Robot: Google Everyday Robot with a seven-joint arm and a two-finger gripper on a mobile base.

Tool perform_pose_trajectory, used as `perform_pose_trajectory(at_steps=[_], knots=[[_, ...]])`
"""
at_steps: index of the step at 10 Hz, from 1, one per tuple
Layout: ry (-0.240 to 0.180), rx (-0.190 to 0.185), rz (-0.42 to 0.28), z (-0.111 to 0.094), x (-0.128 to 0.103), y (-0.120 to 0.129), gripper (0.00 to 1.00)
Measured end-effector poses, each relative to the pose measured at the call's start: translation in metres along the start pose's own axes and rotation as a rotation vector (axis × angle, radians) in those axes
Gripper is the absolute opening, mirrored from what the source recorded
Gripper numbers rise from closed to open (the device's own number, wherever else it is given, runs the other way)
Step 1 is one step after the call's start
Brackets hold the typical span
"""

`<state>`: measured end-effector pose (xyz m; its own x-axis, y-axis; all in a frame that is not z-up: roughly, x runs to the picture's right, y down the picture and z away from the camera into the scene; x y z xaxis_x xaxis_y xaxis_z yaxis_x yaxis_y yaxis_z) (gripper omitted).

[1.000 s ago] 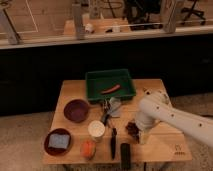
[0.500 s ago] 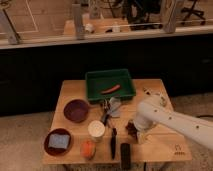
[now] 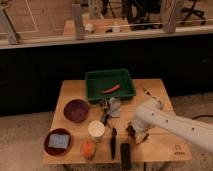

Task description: Place grapes in metal cup

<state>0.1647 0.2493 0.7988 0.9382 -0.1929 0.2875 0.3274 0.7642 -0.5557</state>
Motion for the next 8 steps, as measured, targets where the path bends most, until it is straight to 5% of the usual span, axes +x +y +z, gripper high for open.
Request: perform_pose_trajectory(at_steps=[4, 8], knots=[[0.013, 0.006, -0.005, 0.001, -0.001, 0.001, 0.02], [0.027, 0.010, -0.007, -0.009, -0.003, 0.003, 0.00]])
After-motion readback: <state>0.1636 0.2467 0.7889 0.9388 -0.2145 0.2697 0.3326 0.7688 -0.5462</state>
